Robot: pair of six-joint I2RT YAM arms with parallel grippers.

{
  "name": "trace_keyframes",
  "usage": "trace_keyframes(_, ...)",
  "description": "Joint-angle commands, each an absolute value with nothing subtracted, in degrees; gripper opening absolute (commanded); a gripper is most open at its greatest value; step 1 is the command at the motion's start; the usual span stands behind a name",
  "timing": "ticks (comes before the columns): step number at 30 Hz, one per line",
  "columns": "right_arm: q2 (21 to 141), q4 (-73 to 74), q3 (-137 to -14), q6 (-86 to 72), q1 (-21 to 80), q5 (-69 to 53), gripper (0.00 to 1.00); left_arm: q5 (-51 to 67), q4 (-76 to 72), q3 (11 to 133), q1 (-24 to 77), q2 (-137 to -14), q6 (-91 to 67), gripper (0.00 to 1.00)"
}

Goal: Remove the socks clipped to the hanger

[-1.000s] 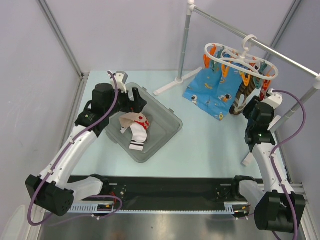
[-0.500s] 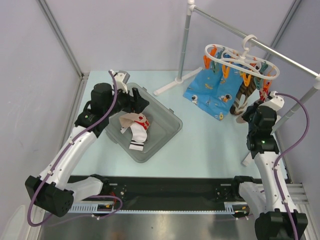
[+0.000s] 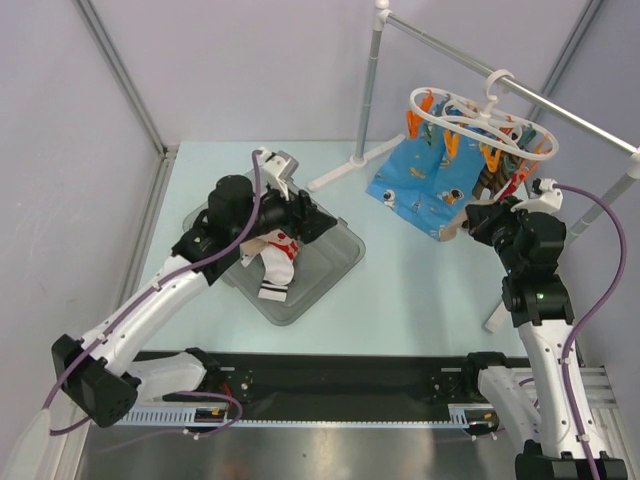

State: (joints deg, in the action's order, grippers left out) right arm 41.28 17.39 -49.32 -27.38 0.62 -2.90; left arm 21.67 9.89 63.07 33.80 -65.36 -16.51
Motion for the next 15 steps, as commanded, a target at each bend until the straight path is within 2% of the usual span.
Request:
trace_keyframes(1, 41.4, 17.8, -54.2, -29.7, 2.5, -11.2, 0.0, 23.6, 3.6, 64.2, 36.6, -66.9, -16.1, 0.75)
trace_keyframes(8, 41.3, 19.1, -56.8, -31.5, 4.7, -15.5, 0.0, 23.4, -2.3, 70.8, 43.1, -74.8, -15.5, 0.76)
trace_keyframes(15, 40.4, 18.3, -56.8, -34.7, 5.1, -20.1, 0.0, 16.0, -3.7, 78.2, 51.8, -81.7, -9.6, 0.82)
